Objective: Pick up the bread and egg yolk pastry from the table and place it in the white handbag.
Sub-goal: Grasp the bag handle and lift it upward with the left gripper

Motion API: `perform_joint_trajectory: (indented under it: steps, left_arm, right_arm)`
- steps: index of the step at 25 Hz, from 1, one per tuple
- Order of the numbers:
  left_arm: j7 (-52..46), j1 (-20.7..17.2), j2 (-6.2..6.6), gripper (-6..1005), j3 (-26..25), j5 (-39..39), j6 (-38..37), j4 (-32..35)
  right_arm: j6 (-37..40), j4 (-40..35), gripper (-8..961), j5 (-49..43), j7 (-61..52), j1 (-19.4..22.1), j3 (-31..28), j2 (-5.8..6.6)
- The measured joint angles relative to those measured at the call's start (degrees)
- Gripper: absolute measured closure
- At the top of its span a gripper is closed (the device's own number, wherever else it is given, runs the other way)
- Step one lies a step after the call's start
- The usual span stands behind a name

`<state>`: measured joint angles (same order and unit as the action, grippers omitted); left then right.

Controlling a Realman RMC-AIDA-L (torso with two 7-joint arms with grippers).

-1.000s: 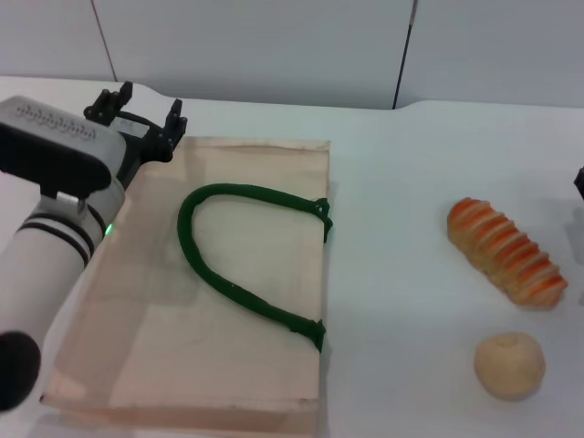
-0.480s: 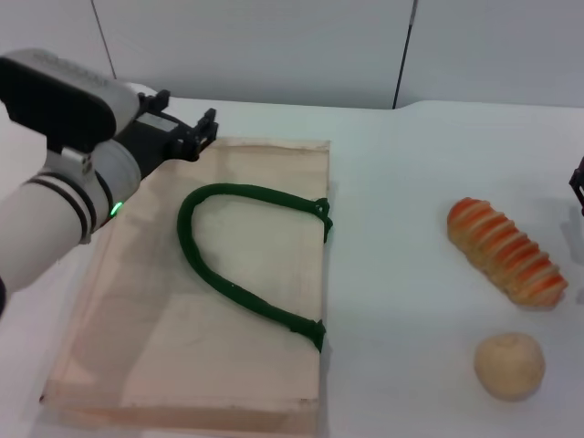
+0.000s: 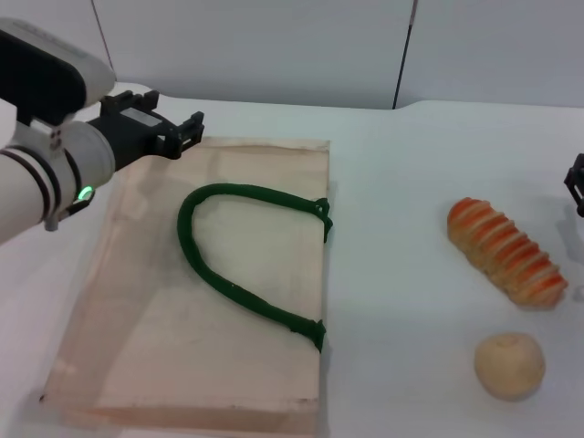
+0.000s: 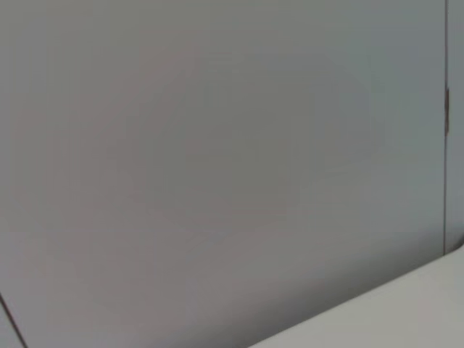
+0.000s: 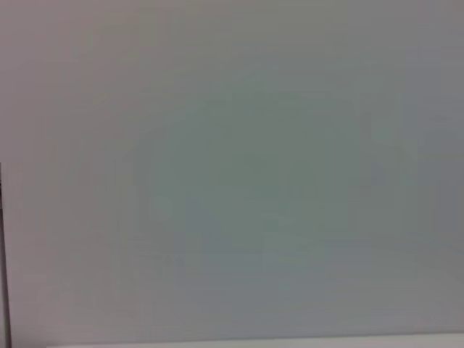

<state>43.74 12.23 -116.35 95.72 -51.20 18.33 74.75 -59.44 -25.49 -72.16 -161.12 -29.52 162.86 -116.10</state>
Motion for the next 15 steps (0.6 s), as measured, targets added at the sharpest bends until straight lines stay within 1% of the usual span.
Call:
perform_joint_trajectory:
  steps: [4,6,10,11,13,15]
  left_arm:
    - [-1.13,0.28,-0.01,326,-2.31,2.11,4.95,1.7]
    - [-3.7,0.63,-0.02,326,-3.09,5.38,7.96,3.07]
    - [-10.77,1.5,-0.02,326,-3.64,14.42,14.54,6.79]
    - [-12.07,1.87,-0.01,326,-3.67,15.85,17.11,8.09]
    - [-12.3,2.1,-0.02,325,-3.66,16.12,18.56,8.74]
    - [-12.35,2.96,0.02,325,-3.74,16.29,22.92,10.16]
  right_arm:
    - [0.16,0.0,93,0.0,0.02,-0.17,0.0,0.0]
    - [0.28,0.0,93,0.0,0.02,-0.49,0.0,0.0]
    - [0.39,0.0,93,0.0,0.02,-0.6,0.0,0.01]
    - [0.41,0.0,93,0.0,0.02,-0.6,0.0,0.0]
    - [0.45,0.1,93,0.0,0.03,-0.61,0.0,0.0]
    - [0.74,0.38,93,0.0,0.02,-0.62,0.0,0.0]
